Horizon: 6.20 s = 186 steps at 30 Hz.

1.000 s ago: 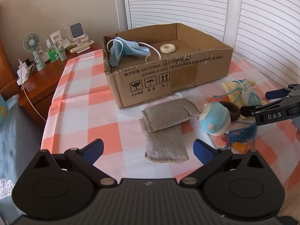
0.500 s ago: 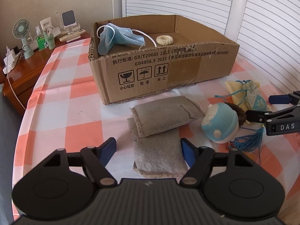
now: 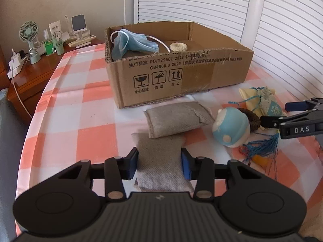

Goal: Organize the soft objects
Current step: 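Grasp the grey pouch with the left gripper while the right gripper grasps the blue sachet, then carry the grey pouch and blue sachet over the box with both grippers, then open both grippers to drop the pouch and sachet into the box, then move the left tool to the second grey pouch while the right tool approaches the yellow cloth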

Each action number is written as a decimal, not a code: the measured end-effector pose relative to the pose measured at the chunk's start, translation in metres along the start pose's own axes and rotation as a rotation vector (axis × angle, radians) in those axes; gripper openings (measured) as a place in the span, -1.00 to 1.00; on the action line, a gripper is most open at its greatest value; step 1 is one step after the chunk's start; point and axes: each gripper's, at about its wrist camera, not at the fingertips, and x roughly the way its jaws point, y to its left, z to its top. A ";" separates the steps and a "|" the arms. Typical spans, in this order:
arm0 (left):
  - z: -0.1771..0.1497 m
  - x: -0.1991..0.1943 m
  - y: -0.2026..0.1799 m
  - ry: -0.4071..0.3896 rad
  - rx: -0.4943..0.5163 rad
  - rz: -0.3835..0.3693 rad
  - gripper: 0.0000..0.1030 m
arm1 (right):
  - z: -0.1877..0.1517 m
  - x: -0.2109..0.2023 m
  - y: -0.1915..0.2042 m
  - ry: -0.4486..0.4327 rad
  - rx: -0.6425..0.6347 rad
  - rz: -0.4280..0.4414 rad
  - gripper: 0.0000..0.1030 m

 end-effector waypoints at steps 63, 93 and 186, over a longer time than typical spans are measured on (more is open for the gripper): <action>0.121 -0.058 -0.004 -0.171 0.170 -0.081 -0.30 | 0.077 -0.105 0.005 -0.213 -0.236 0.173 -0.28; 0.054 -0.069 0.004 -0.195 -0.004 0.047 0.98 | 0.175 -0.088 0.037 -0.259 -0.285 0.193 -0.28; 0.047 0.007 -0.001 -0.007 0.031 -0.006 0.98 | 0.019 0.014 -0.009 0.082 0.010 -0.041 1.00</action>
